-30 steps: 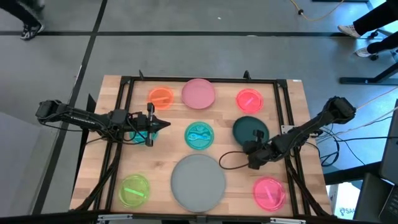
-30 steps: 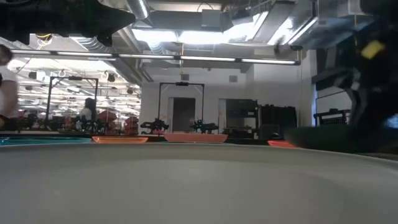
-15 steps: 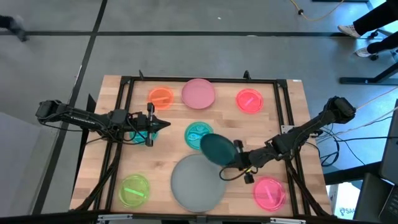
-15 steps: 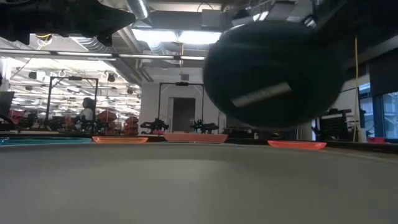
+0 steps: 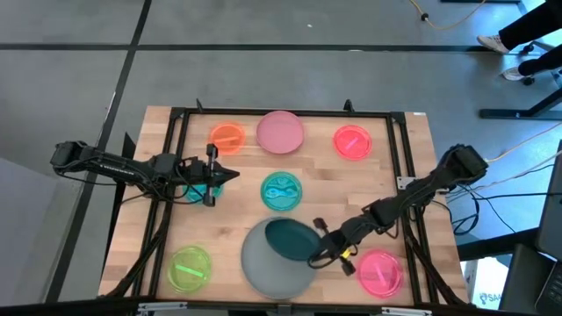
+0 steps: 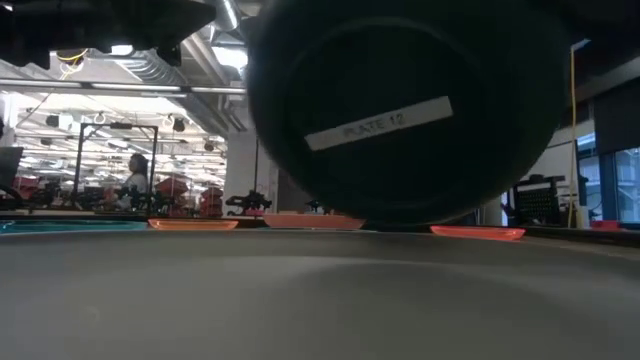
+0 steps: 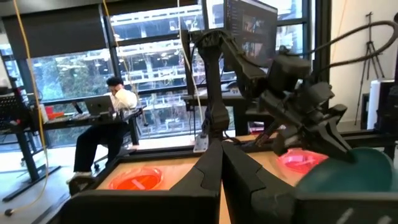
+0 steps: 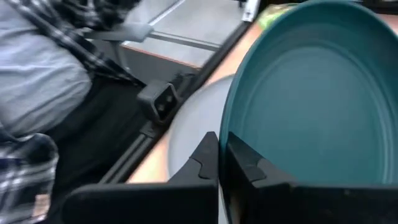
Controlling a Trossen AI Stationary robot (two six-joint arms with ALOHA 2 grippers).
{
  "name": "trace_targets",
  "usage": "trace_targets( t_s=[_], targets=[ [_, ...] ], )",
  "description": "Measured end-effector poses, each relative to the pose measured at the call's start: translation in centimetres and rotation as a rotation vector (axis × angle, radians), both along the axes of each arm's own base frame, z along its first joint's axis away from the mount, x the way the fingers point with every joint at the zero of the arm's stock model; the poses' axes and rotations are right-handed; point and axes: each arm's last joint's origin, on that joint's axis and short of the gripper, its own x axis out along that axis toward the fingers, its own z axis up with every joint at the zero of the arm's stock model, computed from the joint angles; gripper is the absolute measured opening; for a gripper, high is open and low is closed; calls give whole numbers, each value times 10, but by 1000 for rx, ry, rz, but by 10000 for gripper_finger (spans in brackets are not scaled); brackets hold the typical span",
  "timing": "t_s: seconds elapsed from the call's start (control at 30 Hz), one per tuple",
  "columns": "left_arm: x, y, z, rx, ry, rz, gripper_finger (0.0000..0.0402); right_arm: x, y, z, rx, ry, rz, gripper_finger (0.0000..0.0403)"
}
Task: Stack plastic plates
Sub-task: Stack the dark blue plate on top of gray plate, then stack the light pink plate on top of dark green plate
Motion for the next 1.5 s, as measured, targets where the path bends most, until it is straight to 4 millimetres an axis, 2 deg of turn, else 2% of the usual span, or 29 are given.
trace_targets(
  t_s=[0.53,0.73,1.13,1.3,1.5],
  targets=[
    [0,0,0,1,3,-6,0,17,10,-31,37,-32,25,1],
    [0,0,0,1,3,-6,0,20,13,-36,67,-38,31,4],
    [0,0,0,2,5,-5,0,23,8,-37,62,-30,13,111],
    [0,0,0,2,5,-5,0,19,-4,-25,23,-9,-4,119],
    [1,0,-2,2,12,1,0,8,-33,4,-22,52,-89,118]
  ],
)
